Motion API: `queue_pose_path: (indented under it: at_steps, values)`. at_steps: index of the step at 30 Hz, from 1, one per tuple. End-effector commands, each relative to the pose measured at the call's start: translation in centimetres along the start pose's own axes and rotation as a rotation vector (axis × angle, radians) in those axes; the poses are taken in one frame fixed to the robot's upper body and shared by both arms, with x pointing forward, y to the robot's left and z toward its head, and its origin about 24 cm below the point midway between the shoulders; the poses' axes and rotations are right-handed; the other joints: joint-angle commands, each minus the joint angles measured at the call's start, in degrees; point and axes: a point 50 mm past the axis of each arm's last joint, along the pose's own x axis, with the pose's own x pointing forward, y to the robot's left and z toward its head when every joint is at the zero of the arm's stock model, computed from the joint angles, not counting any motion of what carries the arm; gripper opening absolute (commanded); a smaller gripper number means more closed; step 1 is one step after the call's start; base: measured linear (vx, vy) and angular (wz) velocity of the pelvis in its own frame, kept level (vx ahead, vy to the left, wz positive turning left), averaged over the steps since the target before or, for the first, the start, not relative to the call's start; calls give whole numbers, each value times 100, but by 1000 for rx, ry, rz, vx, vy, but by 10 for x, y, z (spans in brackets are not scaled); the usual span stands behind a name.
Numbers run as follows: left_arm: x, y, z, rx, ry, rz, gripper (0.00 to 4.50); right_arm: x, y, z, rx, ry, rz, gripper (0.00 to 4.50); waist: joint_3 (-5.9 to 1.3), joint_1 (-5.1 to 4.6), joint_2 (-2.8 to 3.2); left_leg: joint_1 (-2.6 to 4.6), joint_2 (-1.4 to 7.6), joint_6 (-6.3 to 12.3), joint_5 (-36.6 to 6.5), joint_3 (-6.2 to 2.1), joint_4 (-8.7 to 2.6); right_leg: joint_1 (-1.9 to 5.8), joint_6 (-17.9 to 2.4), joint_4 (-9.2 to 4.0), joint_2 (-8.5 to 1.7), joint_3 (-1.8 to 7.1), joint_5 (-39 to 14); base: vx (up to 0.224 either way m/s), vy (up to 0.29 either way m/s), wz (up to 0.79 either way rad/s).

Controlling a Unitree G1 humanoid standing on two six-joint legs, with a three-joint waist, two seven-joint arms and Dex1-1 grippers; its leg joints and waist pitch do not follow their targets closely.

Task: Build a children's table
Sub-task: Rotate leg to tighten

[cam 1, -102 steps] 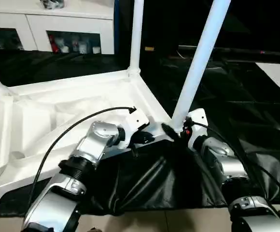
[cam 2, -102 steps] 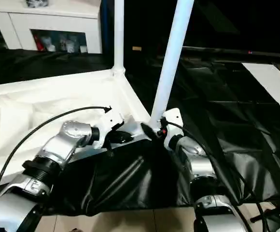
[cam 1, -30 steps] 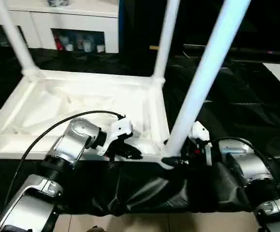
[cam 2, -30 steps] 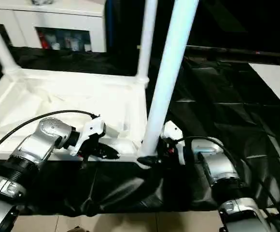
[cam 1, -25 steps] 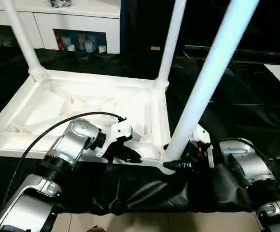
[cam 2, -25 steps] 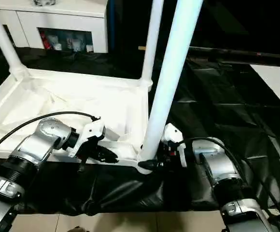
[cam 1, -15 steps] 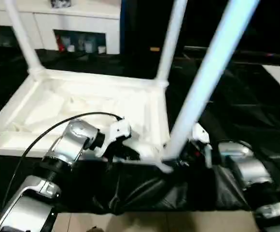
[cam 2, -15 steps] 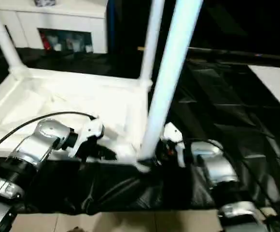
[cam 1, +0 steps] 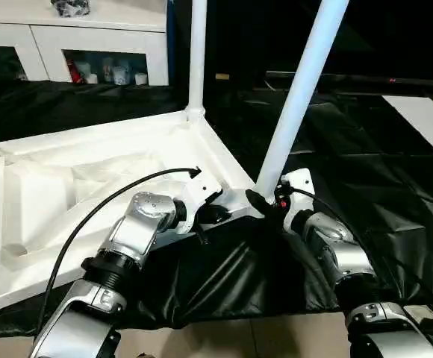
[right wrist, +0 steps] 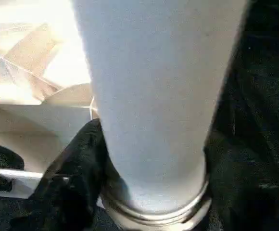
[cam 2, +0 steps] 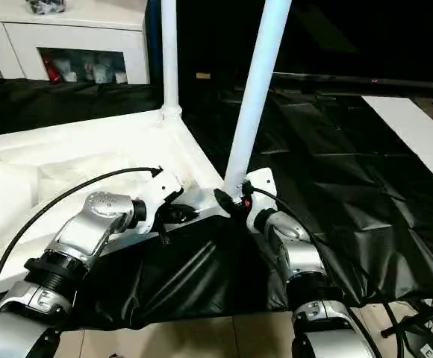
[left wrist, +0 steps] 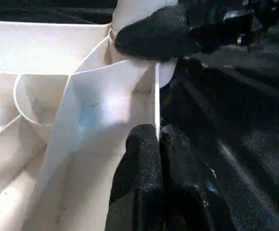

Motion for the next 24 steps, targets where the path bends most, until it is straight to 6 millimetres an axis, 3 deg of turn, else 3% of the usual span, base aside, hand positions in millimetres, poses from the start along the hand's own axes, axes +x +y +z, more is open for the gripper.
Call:
queue_pose_path:
  at_steps: [1, 8, 13, 16, 20, 24]
  values:
    - [20, -23, 14, 46, -44, -117, 0, 16, 38, -10, -32, 75, 187, 358, -240, 18, 35, 21, 274, 32, -1806, -162, -456, 156, -902, -507, -370, 275, -2078, 0, 0, 0]
    - [3, -18, 3, 101, -5, -237, 0, 1, 25, -3, -147, 90, 381, 371, -268, 25, 59, 10, 275, 138, -1587, -144, -436, 198, -1073, -441, -361, 278, -1484, 0, 0, 0]
    - [-11, -13, -1, 138, 38, -345, 0, -21, 22, -7, -229, 183, 666, 371, -294, 63, 42, 2, 270, 481, -999, -102, -372, 258, -1454, -319, -334, 272, -446, 0, 0, 0]
    - [-13, -11, -1, 141, 46, -353, 0, -25, 22, -7, -229, 198, 714, 371, -284, 98, 52, 23, 296, 504, -949, -99, -374, 261, -1559, -310, -346, 266, -434, 0, 0, 0]
    - [-18, -7, -2, 145, 70, -386, 0, -34, 22, -9, -219, 244, 839, 343, -261, 151, 59, 42, 310, 343, -1242, -93, -395, 255, -1480, -360, -347, 258, -996, 0, 0, 0]
    - [-20, -5, -2, 146, 71, -400, 0, -39, 23, -11, -219, 270, 891, 314, -262, 238, 64, 64, 321, 232, -1338, -86, -400, 229, -1395, -371, -357, 271, -1167, 0, 0, 0]
